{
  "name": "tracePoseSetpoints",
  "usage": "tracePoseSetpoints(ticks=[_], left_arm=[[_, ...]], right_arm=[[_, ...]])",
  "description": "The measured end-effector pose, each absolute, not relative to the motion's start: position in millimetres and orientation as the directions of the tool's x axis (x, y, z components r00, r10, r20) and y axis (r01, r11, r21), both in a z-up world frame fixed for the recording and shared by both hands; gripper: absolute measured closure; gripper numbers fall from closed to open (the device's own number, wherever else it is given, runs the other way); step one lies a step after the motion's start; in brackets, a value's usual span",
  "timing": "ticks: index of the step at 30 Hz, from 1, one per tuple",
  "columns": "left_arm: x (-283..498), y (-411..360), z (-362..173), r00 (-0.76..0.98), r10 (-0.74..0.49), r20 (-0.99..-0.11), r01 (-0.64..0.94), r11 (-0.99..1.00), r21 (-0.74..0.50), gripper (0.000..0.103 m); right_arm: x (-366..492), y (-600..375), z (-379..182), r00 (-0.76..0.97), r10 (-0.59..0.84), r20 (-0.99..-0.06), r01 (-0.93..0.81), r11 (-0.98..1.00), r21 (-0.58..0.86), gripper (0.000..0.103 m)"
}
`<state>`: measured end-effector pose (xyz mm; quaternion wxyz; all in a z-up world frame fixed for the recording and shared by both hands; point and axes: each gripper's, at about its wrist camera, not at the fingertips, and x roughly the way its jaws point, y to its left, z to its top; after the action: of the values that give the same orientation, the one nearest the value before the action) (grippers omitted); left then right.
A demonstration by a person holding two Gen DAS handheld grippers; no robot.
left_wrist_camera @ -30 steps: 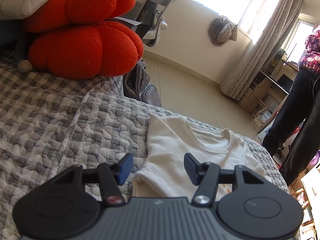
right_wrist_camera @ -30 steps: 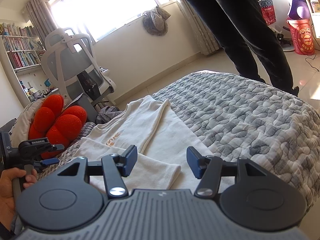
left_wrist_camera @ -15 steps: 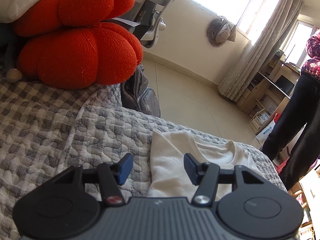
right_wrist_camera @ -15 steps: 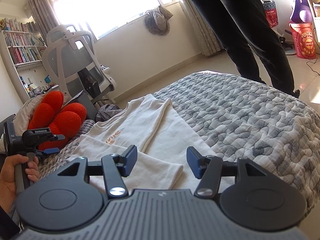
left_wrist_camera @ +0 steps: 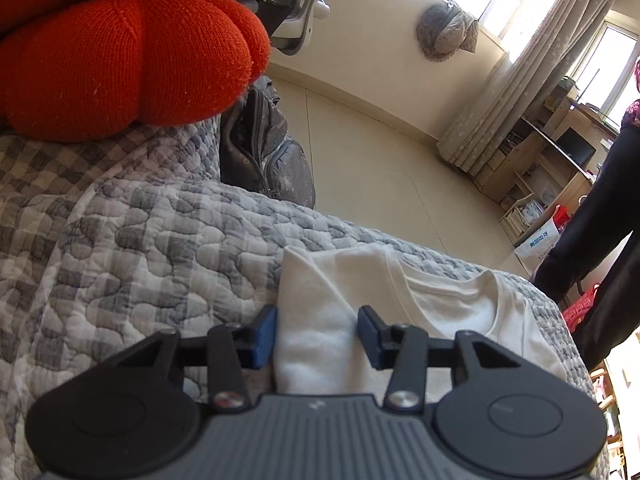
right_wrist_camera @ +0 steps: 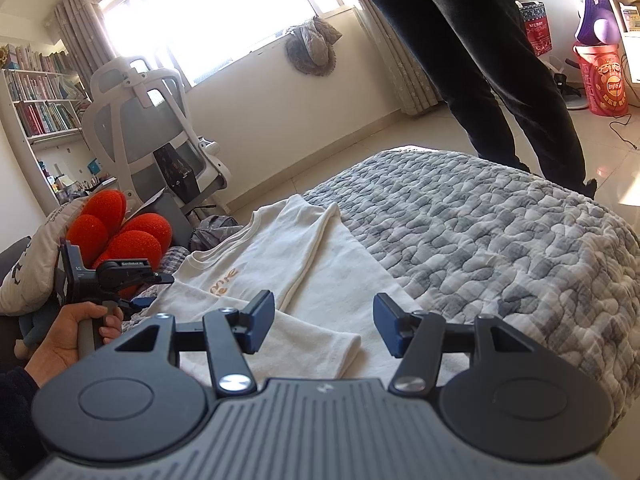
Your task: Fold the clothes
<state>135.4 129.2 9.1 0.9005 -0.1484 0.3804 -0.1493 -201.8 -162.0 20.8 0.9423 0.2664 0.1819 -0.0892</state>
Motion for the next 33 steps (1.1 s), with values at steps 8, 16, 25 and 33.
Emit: tracePoseSetpoints(ticks=[8,16,25,33], left_arm=[[130.7,127.9,20.9,0.711,-0.361,-0.604,0.184,0.924,-0.336,0.092],[132.3,121.6,10.6,0.739,-0.277,-0.614,0.151,0.956,-0.250,0.092],[117.9,155.4,36.7,0.770,-0.265,-0.581,0.092,0.946,-0.310,0.075],[75.8,178.6,23.2,0.722,-0.374,-0.582,0.119,0.896,-0.428,0.059]], right_arm=[[-203.0,-161.7,20.8,0.918,-0.075,-0.390,0.267,0.843,0.467,0.044],[-203.2,-160.9,21.0,0.917,-0.077,-0.392,0.268,0.846,0.460,0.044],[-202.7,-159.4,21.3,0.916,-0.087,-0.391,0.273,0.850,0.450,0.044],[-200.5,-154.5,21.4,0.916,-0.087,-0.392,0.268,0.858,0.438,0.044]])
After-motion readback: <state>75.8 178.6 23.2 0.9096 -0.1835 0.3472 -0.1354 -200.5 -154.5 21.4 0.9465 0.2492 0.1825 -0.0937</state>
